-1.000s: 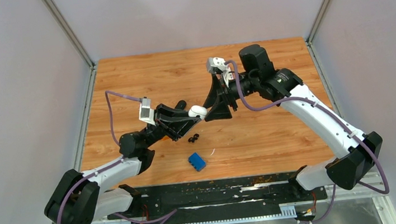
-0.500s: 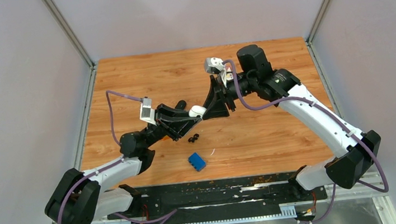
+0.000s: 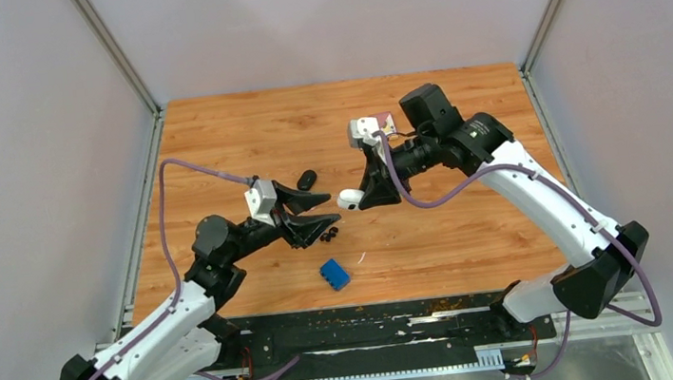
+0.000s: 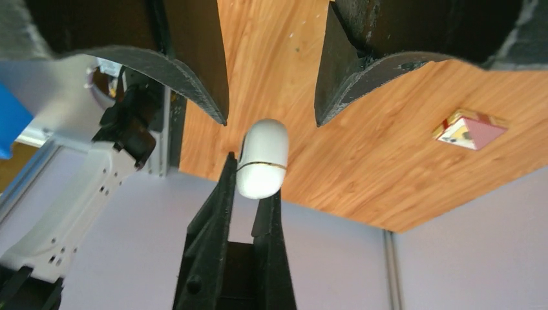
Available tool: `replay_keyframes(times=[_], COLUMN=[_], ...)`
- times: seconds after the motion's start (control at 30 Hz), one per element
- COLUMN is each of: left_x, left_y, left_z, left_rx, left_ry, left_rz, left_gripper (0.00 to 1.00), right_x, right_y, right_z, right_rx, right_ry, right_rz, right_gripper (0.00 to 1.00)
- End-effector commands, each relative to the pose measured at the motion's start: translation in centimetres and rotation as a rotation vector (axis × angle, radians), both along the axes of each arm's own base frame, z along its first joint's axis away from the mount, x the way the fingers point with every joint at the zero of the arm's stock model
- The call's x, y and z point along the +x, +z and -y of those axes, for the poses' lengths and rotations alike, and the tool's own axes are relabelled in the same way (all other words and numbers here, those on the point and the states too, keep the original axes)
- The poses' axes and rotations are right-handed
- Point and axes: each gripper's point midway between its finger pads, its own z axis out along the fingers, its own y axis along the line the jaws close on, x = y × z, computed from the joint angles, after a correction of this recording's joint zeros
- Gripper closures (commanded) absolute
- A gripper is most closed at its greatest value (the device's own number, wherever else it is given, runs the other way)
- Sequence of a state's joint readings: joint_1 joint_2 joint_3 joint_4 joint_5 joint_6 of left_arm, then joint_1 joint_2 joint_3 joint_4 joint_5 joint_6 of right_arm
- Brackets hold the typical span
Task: Insert the wireless bluetooth earbuds into the charging case
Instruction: Adjust the charging case.
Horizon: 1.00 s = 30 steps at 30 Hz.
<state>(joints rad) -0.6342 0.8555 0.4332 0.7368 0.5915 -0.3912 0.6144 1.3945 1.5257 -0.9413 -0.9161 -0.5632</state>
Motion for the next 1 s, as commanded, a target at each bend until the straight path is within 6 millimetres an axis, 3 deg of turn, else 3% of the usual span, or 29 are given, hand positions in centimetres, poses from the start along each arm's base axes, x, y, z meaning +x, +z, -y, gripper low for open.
replay_keyframes(times=[0.0, 0.13, 0.4, 0.77, 0.97], left_x=[-0.2, -0.2, -0.6, -1.8, -1.9], left_y=[-4.2, -5.5, -4.8, -4.6, -5.2], left_z=[-0.3, 0.0, 1.3, 2.4, 2.4], left_rx=[0.254, 0.26, 0.219, 0.179, 0.188], left_ry=[0.034, 0.02, -0.044, -0.138, -0.14], left_rz=[0.082, 0.032, 0.024, 0.04, 0.043], left_gripper=[0.41, 0.4, 0.39, 0.54, 0.57], right_x=[0.9, 1.0, 0.0, 0.1, 0.0], right_y=[-1.9, -1.9, -2.2, -3.0, -3.7], right_z=[1.6, 1.4, 0.2, -0.6, -0.6], right_rx=[-0.123, -0.134, -0.16, -0.183, -0.206], right_ry=[0.017, 0.033, 0.113, 0.137, 0.142], right_rz=[0.114, 0.134, 0.219, 0.226, 0.22], right_gripper=[0.99, 0.99, 0.99, 0.98, 0.97])
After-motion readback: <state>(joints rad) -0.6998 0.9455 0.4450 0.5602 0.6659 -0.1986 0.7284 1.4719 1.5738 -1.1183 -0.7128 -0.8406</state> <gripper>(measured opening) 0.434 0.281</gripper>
